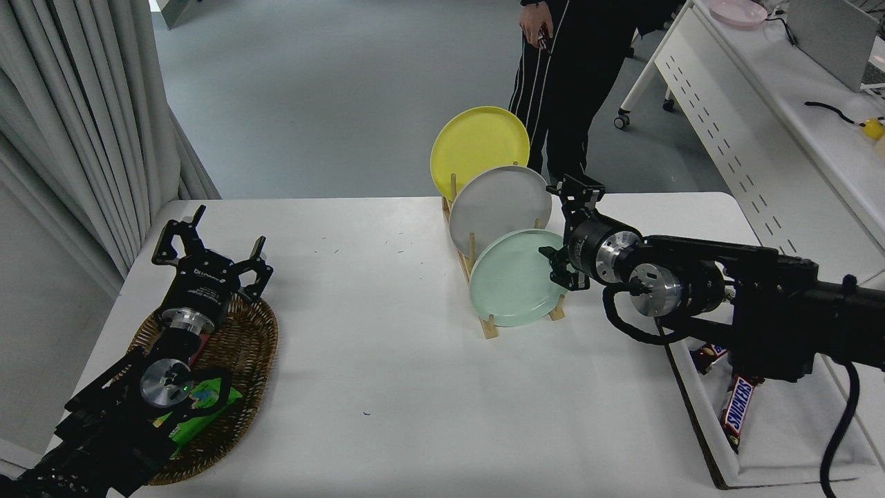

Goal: Place the plate on the table

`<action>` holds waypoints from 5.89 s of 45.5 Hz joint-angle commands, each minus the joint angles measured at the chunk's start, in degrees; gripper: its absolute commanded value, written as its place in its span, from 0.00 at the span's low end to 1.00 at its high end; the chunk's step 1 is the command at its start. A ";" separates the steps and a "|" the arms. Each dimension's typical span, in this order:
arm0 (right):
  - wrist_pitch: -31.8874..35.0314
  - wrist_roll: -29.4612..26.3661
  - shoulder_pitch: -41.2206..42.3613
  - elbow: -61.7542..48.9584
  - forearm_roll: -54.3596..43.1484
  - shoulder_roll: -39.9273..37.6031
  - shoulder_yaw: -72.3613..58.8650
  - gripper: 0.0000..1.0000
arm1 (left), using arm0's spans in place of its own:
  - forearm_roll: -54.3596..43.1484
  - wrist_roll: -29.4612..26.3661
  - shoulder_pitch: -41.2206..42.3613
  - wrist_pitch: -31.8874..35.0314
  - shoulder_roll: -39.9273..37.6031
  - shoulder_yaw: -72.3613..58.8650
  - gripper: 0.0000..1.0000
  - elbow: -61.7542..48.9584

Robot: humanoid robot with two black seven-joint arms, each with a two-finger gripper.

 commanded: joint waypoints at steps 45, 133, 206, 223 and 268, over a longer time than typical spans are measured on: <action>1.46 -8.57 0.62 -4.84 -1.82 3.78 0.34 0.89 | 0.00 0.00 0.00 0.00 0.00 -0.02 1.00 0.00; 4.80 -15.87 1.41 -6.07 -2.52 3.34 4.47 0.29 | 0.00 0.00 0.00 0.00 0.00 0.07 1.00 0.00; 5.86 -21.13 2.55 -4.32 -3.40 -1.23 11.93 0.00 | 0.00 0.00 0.00 0.00 0.00 -0.02 1.00 0.00; 0.06 -27.47 0.71 1.40 4.33 -2.63 22.48 0.00 | 0.00 0.00 0.00 0.00 0.00 -0.02 1.00 0.00; -21.92 -28.70 -15.90 5.80 34.92 -2.90 33.55 0.00 | 0.00 0.00 0.00 0.00 0.00 -0.02 1.00 0.00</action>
